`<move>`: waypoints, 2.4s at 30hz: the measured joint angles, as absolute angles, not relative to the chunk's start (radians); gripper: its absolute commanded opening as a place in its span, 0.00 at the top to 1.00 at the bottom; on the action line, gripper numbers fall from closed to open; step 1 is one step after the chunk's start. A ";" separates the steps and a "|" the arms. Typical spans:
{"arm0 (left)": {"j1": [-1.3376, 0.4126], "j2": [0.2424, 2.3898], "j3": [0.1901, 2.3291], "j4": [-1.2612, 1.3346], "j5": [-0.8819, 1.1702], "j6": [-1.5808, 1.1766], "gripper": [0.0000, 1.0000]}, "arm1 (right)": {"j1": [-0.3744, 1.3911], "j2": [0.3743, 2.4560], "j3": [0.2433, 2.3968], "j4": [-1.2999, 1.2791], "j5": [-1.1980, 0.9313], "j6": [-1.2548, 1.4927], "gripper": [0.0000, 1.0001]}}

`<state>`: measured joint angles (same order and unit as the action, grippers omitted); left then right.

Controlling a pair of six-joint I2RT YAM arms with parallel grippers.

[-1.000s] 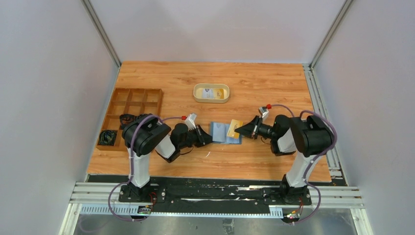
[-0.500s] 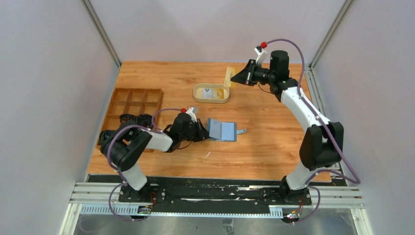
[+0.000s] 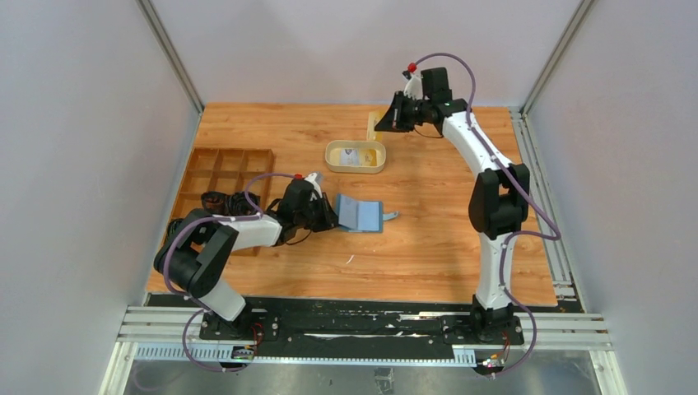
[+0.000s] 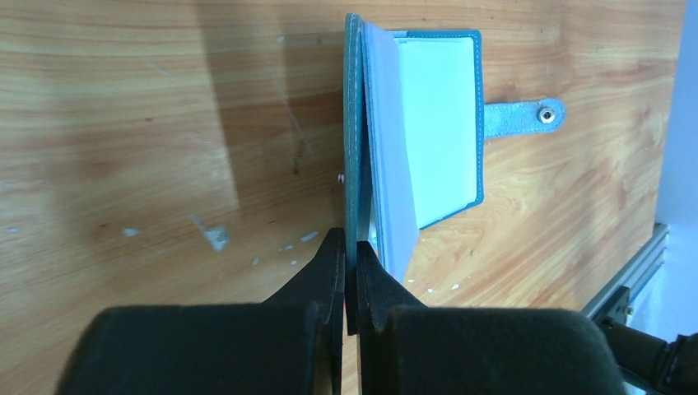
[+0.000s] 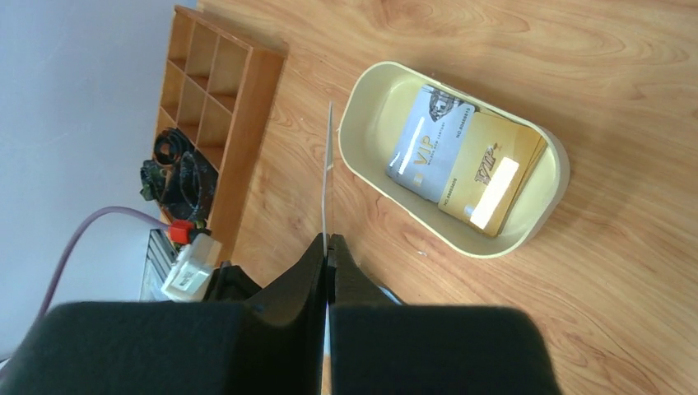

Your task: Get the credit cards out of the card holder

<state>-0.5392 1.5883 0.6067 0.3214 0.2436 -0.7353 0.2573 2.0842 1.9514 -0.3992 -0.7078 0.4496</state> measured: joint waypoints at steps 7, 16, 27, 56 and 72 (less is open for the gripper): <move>-0.505 1.556 0.602 0.267 0.234 -0.690 1.00 | 0.300 2.183 2.040 -0.448 -0.650 0.437 1.00; -0.501 1.567 0.596 0.281 0.236 -0.684 1.00 | 0.308 2.290 2.143 -0.490 -0.596 0.421 1.00; -0.499 1.596 0.596 0.313 0.253 -0.684 1.00 | 0.314 2.379 2.156 -0.494 -0.563 0.421 1.00; -0.499 1.571 0.610 0.265 0.263 -0.678 1.00 | 0.337 2.432 2.108 -0.495 -0.548 0.424 0.70; -0.499 1.526 0.601 0.208 0.241 -0.661 1.00 | 0.365 2.231 2.094 -0.570 -0.373 0.347 0.17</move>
